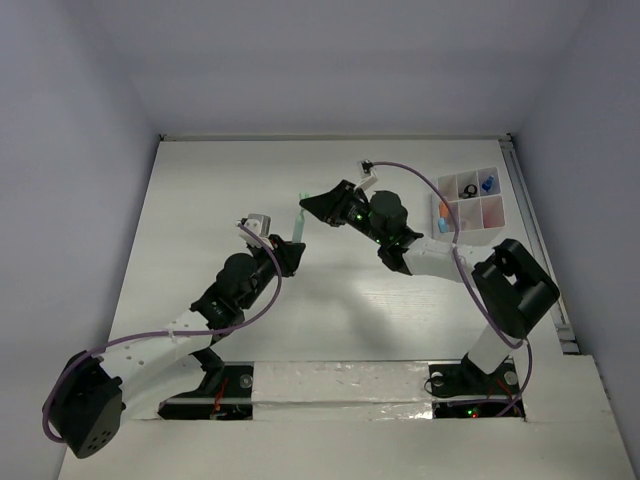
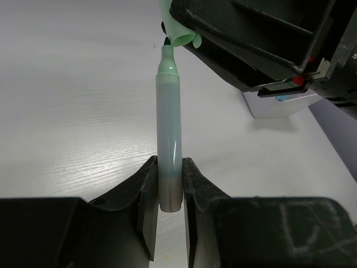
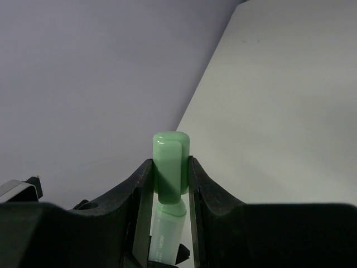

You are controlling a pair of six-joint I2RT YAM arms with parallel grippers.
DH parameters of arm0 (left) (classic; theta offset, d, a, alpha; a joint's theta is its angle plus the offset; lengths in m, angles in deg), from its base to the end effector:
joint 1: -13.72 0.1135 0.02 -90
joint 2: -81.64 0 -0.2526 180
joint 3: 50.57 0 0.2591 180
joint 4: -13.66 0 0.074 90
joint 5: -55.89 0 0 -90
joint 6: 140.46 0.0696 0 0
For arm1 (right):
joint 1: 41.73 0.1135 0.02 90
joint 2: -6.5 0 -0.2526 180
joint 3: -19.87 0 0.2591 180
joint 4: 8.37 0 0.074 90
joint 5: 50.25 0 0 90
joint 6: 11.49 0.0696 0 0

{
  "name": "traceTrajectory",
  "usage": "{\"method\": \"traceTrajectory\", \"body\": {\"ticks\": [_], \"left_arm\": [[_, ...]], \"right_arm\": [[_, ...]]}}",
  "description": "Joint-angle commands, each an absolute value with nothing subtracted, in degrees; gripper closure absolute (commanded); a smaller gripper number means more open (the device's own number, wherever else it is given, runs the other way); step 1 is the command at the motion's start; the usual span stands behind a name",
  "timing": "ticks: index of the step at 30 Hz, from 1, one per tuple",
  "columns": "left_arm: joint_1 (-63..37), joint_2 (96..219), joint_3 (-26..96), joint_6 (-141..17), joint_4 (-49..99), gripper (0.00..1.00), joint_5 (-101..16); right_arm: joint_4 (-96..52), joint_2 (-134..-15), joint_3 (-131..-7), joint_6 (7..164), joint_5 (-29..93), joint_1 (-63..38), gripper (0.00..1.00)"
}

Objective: Sort the stationery into containers
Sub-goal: Close the pen cap on the pen.

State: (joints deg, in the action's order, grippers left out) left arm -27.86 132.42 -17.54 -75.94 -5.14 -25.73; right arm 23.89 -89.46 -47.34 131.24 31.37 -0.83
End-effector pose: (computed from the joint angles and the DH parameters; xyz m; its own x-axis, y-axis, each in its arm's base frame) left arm 0.1936 -0.1582 0.2328 -0.2232 -0.3709 -0.9014 0.5002 0.7501 -0.4325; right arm 0.3078 0.2800 0.2489 -0.5749 0.5436 -0.6115 -0.4957 0.3633 0.7889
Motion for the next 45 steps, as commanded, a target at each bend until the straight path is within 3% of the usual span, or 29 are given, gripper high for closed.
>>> {"method": "traceTrajectory", "body": {"ticks": [1, 45], "left_arm": [[-28.12, 132.0, -15.03, -75.07, -7.06, 1.0, -25.24], [-29.17, 134.28, -11.34, -73.58, -7.15, 1.0, -21.55]], "right_arm": [[28.34, -90.18, -47.92, 131.16, 32.72, -0.42, 0.98], [27.02, -90.62, -48.45, 129.4, 33.68, 1.25, 0.96]]}}
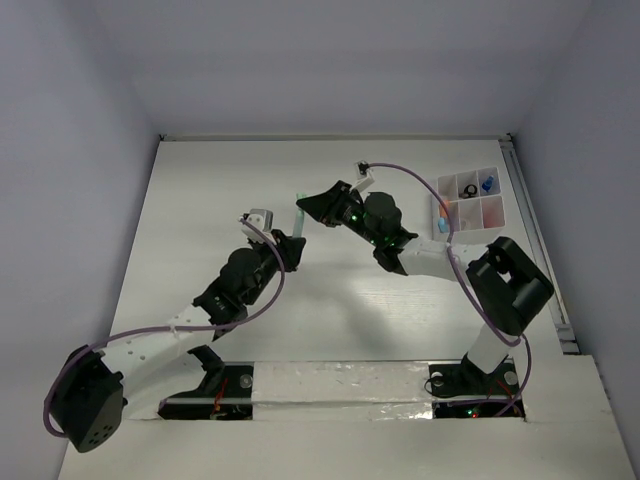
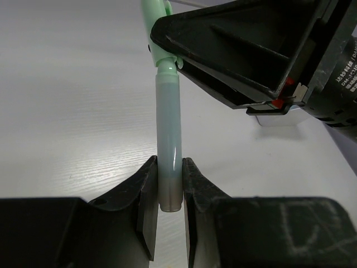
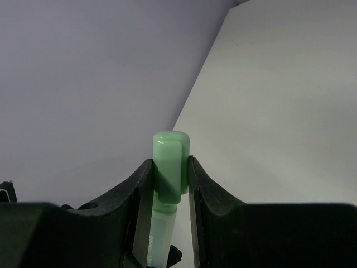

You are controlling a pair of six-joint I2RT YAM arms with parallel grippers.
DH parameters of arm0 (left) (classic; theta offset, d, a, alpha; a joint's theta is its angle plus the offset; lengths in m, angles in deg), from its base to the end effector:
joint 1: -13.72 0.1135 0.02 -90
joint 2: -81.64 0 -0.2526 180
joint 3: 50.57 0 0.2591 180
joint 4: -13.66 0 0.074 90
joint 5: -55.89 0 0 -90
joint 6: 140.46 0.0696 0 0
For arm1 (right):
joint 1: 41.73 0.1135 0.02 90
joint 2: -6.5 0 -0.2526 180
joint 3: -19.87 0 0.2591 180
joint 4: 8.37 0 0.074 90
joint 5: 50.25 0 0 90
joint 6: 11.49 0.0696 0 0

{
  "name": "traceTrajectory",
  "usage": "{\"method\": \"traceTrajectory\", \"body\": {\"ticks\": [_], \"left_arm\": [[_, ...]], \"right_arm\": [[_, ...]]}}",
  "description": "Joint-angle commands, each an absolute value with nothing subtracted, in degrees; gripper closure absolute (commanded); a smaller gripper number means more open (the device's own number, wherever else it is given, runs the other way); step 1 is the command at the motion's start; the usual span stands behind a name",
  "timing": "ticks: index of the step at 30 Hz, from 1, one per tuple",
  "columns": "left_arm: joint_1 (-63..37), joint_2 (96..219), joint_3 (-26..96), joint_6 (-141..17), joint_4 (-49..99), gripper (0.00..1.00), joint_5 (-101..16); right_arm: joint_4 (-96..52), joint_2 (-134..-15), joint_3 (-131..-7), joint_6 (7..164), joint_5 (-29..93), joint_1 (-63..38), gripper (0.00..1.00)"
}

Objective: Sort the stationery into containers
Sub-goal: Close the pen cap on the pen.

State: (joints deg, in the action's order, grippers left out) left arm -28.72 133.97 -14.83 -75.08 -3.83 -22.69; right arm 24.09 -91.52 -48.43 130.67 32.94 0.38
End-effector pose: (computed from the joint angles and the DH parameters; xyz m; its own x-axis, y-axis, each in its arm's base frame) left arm 0.1983 -0.1627 0.2417 -0.2042 -0.3666 -0.9077 0.4733 0.7746 -0.4194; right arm 0.3084 0.2899 0.2420 -0.5735 0.5387 -0.6172 -0.4904 0.3779 0.7853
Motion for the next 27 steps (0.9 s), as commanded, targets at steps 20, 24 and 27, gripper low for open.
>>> {"method": "traceTrajectory", "body": {"ticks": [20, 24, 27], "left_arm": [[-34.01, 142.02, -9.67, -67.43, -20.85, 1.0, -8.18], [-34.53, 142.63, -8.09, -65.49, -21.3, 1.0, -8.01], [-34.53, 142.46, -6.42, -64.17, -20.33, 1.0, -9.06]], "right_arm": [[26.94, -87.1, -44.14, 132.3, 35.27, 4.59, 0.93], [26.23, -87.98, -43.7, 133.18, 33.42, 4.59, 0.93], [25.18, -87.9, -42.21, 132.57, 33.77, 4.59, 0.94]]}}
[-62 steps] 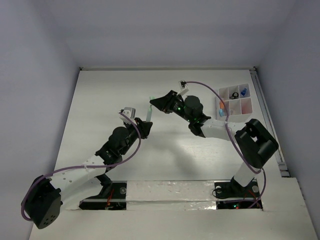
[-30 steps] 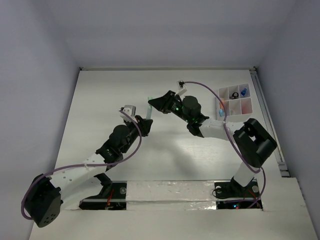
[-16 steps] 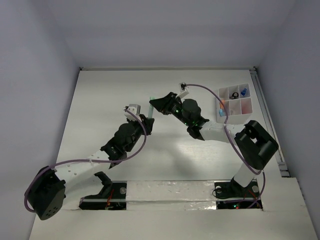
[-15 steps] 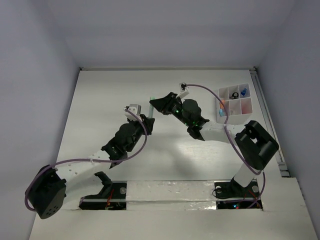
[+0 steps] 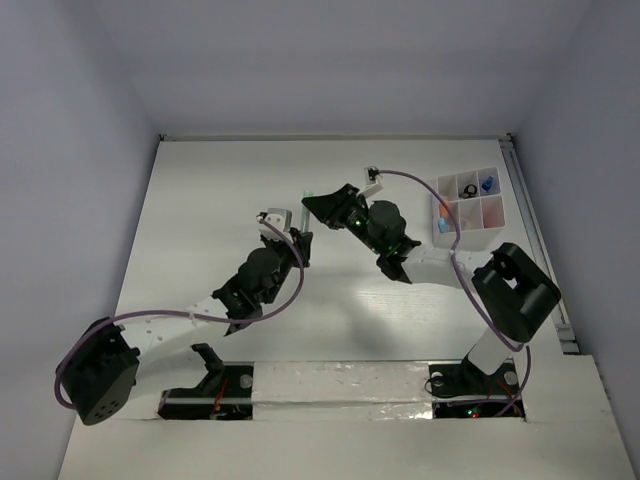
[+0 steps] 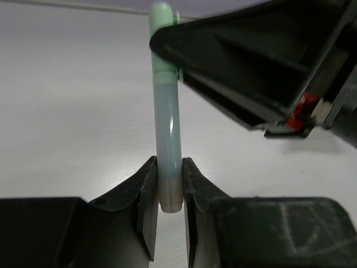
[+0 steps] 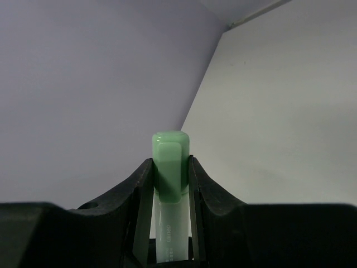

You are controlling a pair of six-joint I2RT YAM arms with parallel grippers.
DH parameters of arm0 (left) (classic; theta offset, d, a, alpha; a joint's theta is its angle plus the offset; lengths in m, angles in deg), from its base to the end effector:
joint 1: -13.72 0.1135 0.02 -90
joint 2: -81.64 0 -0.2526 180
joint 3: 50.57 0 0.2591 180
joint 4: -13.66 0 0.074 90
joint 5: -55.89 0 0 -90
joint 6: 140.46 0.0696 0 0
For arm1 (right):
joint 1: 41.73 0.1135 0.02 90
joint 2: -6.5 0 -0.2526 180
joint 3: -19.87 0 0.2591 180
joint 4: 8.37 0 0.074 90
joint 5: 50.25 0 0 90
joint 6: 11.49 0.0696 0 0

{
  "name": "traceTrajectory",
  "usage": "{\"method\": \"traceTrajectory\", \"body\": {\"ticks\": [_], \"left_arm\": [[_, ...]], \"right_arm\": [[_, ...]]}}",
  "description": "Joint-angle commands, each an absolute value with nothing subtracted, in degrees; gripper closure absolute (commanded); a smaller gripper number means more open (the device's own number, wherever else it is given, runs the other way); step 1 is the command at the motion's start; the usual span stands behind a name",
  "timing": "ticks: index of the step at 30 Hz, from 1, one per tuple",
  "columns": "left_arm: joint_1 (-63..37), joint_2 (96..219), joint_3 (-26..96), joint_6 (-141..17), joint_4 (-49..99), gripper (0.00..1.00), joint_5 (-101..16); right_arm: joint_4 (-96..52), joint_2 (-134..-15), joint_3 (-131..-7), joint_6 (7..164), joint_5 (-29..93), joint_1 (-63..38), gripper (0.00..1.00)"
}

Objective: Sort the stationery into containers
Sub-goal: Close the pen cap on the pen.

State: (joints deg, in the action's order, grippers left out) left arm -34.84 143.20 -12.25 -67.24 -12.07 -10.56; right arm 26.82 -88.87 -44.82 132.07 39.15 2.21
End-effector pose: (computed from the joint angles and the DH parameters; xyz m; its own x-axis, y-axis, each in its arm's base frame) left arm 0.2032 -0.1881 0.2394 -0.0946 -0.2927 -0.9515 0.4133 0.8580 -0.3050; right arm 0.2945 0.2848 0.2441 -0.5306 0.6058 -0.5928 -0.4622 0.3795 0.8015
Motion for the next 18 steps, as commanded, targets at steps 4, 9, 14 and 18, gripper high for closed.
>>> {"method": "traceTrajectory", "body": {"ticks": [4, 9, 14, 18], "left_arm": [[-35.06, 140.53, -5.63, -64.08, -18.49, 1.0, -11.08], [-35.06, 137.72, -3.35, -67.33, -15.94, 1.0, -13.54], [-35.06, 137.01, -1.06, -66.2, -14.09, 1.0, -12.14], [-35.06, 137.36, 0.95, -65.32, -14.88, 1.0, -11.88]], "right_arm": [[22.71, -85.96, -40.89, 128.79, 35.44, 4.59, 0.96], [29.2, -86.4, -38.79, 128.08, 30.97, 4.59, 1.0], [28.78, -86.05, -38.34, 127.91, 26.92, 4.59, 1.0], [28.69, -85.61, -36.5, 128.7, 25.33, 4.59, 1.0]]}}
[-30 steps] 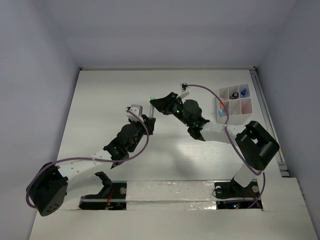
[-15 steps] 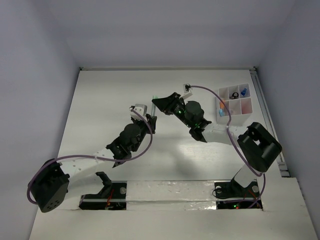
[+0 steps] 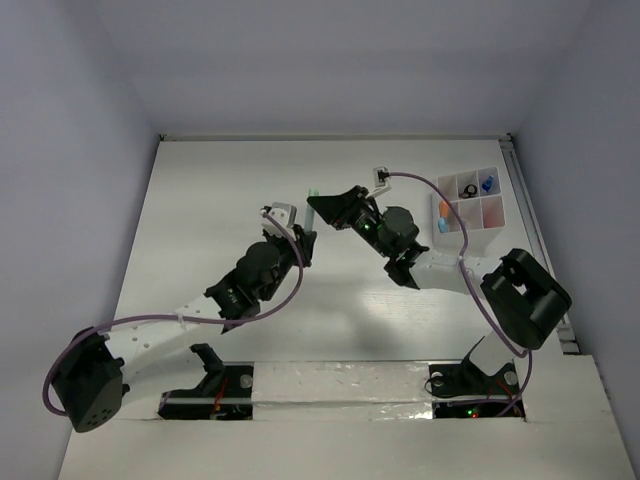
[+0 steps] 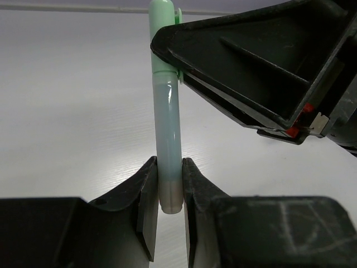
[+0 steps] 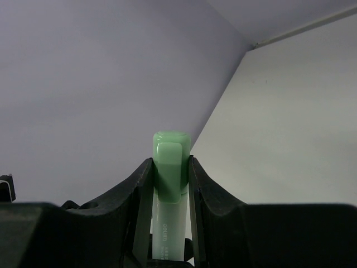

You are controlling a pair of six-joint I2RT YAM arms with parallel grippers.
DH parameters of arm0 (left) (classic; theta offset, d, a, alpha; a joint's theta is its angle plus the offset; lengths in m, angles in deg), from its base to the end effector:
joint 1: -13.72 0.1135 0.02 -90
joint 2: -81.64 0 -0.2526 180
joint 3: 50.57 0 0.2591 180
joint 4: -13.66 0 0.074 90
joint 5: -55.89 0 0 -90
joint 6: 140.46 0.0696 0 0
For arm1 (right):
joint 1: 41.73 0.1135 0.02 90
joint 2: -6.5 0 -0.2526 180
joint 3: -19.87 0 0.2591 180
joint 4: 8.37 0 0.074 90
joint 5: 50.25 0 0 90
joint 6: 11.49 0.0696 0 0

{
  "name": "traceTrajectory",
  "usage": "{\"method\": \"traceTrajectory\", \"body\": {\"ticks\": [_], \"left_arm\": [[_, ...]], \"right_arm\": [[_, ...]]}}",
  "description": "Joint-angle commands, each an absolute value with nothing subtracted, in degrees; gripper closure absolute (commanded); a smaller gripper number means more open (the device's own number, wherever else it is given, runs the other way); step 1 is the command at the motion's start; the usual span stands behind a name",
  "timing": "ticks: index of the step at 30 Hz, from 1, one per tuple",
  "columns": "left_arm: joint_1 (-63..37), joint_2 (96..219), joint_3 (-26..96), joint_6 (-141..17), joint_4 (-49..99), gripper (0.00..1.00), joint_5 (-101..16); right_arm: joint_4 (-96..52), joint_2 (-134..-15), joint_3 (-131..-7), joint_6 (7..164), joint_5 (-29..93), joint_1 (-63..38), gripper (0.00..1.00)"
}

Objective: Sort the stationery into containers
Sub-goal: Close the pen cap on the pen.

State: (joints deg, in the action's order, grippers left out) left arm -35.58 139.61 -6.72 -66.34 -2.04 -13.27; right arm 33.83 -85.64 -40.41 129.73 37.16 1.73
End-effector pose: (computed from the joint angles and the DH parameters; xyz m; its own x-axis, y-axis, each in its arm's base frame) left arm 0.1989 -0.1933 0.2683 -0.1131 -0.2606 -0.9588 0.4634 0.8398 -0.2830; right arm 0.2814 0.2710 0.2549 -0.4792 0.6188 -0.6225 -0.5522 0.3388 0.7618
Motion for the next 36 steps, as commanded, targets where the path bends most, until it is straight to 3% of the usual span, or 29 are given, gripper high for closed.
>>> {"method": "traceTrajectory", "body": {"ticks": [1, 19, 23, 27, 30, 31, 34, 36], "left_arm": [[-35.06, 137.54, 1.66, -64.62, -15.05, 1.0, -11.79], [-35.06, 147.38, 24.08, -56.88, -16.46, 1.0, -14.51], [-35.06, 146.86, 24.88, -58.01, -15.68, 1.0, -16.53], [-35.06, 144.31, 17.79, -61.88, -11.11, 1.0, -18.82], [-35.06, 139.75, 9.71, -67.05, -6.54, 0.88, -19.26], [-35.06, 138.34, 7.49, -68.2, -5.31, 0.79, -20.13], [-35.06, 132.45, 1.16, -70.93, -2.06, 0.65, -20.75], [-35.06, 128.07, -2.09, -71.47, 1.55, 0.63, -20.23]], "right_arm": [[28.6, -85.61, -36.06, 128.7, 25.33, 5.2, 1.0], [29.57, -85.61, -28.32, 127.64, 30.87, 12.67, 1.0], [30.53, -84.39, -26.48, 129.14, 32.36, 12.67, 1.0], [27.73, -79.56, -27.7, 128.7, 32.54, 6.89, 1.0], [21.5, -74.56, -30.86, 125.28, 34.82, 0.39, 1.0], [19.83, -73.4, -33.04, 123.36, 35.26, -3.63, 1.0], [14.73, -68.84, -35.52, 119.23, 38.67, -9.54, 1.0], [9.72, -66.72, -37.89, 116.93, 39.4, -14.99, 1.0]]}}
